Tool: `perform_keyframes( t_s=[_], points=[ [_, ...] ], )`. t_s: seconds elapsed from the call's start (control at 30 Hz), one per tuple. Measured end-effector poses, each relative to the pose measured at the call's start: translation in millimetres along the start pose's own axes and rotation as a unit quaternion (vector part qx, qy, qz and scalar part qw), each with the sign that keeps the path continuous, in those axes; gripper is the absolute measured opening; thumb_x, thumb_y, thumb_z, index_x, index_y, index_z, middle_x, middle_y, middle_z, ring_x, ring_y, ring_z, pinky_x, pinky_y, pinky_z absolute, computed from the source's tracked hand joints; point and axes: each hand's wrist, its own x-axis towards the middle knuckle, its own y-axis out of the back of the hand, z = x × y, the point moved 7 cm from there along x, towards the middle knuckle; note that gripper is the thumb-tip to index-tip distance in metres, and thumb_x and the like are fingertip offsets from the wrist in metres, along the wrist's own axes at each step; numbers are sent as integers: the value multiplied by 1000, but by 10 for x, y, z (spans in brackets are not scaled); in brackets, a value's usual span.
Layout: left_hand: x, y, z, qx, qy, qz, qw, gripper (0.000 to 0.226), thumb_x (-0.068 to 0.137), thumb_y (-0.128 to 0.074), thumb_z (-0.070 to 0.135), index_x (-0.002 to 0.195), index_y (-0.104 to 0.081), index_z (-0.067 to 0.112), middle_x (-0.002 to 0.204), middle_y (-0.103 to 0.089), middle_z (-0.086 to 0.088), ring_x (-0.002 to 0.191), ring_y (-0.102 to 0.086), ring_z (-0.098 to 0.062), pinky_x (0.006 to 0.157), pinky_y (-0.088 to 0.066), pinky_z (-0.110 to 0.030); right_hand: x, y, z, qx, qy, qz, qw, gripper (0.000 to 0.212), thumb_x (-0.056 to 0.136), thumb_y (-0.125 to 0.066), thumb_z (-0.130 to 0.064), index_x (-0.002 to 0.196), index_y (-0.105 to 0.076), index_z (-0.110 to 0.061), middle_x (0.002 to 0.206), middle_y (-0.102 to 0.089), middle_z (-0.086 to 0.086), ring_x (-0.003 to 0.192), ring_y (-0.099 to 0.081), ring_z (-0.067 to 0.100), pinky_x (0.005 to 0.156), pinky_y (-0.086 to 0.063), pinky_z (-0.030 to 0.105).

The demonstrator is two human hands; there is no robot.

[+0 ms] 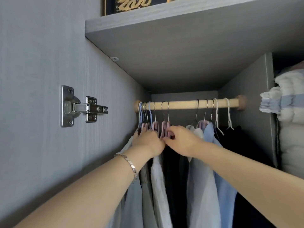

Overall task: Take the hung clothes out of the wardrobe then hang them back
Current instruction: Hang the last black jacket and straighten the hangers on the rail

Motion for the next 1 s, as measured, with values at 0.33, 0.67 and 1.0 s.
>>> perform_keyframes(
  t_s=[0.33,0.67,1.0],
  points=[
    [-157,-6,-33,20,-62,7,998,41,97,-32,39,119,-62,23,147,-37,6,145,1,-22,115,12,-42,113,-456,555,347,-226,129,901,30,85,-49,10,105,-69,0,113,-66,17,102,-59,26,86,-49,27],
    [-201,-158,852,-51,-33,-55,997,23,83,-54,16,105,-57,9,112,-63,-11,110,-55,-31,100,-34,-34,-244,60,1127,300,-226,114,920,52,87,-45,12,135,-45,-6,115,-58,15,103,-56,28,90,-46,33],
    [-29,-29,-66,31,25,20,999,57,96,-34,40,146,-28,14,154,-25,-9,142,-22,-24,117,-13,-44,-250,239,395,-142,-116,44,982,32,90,-48,-17,120,-54,-7,126,-44,13,119,-42,32,98,-37,34]
  ],
)
